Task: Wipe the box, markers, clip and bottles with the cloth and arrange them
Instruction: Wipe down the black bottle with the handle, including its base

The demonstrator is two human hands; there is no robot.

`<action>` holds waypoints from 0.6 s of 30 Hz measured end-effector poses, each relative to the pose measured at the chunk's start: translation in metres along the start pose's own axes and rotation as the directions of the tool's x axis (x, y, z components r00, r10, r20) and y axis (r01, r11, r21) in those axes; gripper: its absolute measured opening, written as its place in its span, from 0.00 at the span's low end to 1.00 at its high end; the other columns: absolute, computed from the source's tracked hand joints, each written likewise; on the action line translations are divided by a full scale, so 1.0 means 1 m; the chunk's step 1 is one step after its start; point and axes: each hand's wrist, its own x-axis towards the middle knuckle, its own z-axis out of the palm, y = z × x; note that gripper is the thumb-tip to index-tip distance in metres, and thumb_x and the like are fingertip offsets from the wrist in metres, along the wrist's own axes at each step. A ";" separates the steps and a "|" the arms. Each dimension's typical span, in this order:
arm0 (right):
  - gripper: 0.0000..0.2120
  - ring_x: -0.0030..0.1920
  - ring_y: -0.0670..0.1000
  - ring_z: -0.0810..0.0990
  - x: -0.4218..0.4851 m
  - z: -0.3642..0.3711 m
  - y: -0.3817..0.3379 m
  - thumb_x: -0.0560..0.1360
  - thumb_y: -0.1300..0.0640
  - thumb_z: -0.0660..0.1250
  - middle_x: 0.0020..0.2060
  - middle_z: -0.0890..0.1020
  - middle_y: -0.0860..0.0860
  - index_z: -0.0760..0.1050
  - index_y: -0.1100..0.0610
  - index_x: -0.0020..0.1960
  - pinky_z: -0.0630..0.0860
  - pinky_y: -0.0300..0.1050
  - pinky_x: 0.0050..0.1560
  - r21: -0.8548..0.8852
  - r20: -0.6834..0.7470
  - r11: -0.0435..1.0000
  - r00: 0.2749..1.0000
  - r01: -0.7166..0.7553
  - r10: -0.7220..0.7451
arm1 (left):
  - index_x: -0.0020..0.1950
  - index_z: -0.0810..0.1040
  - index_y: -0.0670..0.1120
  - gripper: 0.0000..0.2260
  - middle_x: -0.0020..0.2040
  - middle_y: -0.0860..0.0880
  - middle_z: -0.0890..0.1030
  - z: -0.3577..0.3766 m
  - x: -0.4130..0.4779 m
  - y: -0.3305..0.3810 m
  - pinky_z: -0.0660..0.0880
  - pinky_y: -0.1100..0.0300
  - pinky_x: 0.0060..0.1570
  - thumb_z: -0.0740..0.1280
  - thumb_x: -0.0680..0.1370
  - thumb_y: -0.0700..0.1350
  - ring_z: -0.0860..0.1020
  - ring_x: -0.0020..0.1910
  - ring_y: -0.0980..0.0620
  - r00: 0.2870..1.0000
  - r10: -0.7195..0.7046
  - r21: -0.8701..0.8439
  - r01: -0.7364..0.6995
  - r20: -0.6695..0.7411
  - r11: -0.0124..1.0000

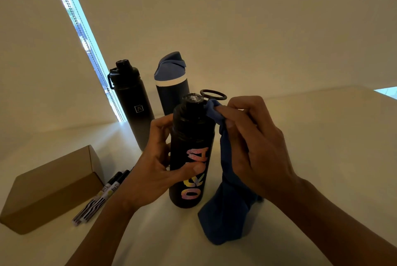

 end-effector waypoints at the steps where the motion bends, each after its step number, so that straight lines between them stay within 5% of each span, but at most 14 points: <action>1: 0.13 0.41 0.50 0.77 -0.001 0.001 0.001 0.82 0.62 0.60 0.59 0.75 0.59 0.74 0.62 0.65 0.77 0.41 0.41 -0.002 -0.005 1.000 1.000 -0.005 0.005 | 0.68 0.65 0.69 0.34 0.71 0.51 0.75 -0.001 0.000 0.000 0.81 0.56 0.59 0.79 0.71 0.47 0.78 0.70 0.47 1.000 0.000 -0.002 0.000 0.000 1.000; 8: 0.14 0.43 0.48 0.76 -0.008 0.005 -0.013 0.84 0.58 0.59 0.59 0.73 0.58 0.74 0.63 0.65 0.77 0.37 0.44 0.034 0.002 0.997 0.997 0.076 -0.076 | 0.64 0.68 0.71 0.32 0.68 0.53 0.78 -0.005 -0.001 0.004 0.82 0.53 0.59 0.79 0.68 0.48 0.78 0.70 0.46 1.000 -0.021 -0.035 0.021 -0.018 0.999; 13: 0.12 0.39 0.50 0.76 -0.009 0.004 0.001 0.82 0.61 0.60 0.58 0.74 0.59 0.71 0.58 0.65 0.76 0.39 0.40 -0.010 -0.036 1.000 0.999 -0.011 0.011 | 0.63 0.69 0.72 0.33 0.68 0.54 0.78 -0.005 -0.002 0.006 0.82 0.52 0.60 0.79 0.67 0.48 0.78 0.70 0.47 0.999 -0.030 -0.034 0.030 -0.020 0.999; 18: 0.14 0.45 0.42 0.72 -0.007 0.005 -0.018 0.84 0.60 0.59 0.60 0.71 0.56 0.71 0.61 0.68 0.72 0.28 0.48 0.035 -0.065 0.998 0.997 0.042 -0.040 | 0.62 0.69 0.72 0.31 0.67 0.52 0.79 -0.003 -0.002 0.009 0.80 0.44 0.64 0.79 0.67 0.49 0.78 0.70 0.44 0.999 -0.041 -0.016 0.041 -0.008 0.999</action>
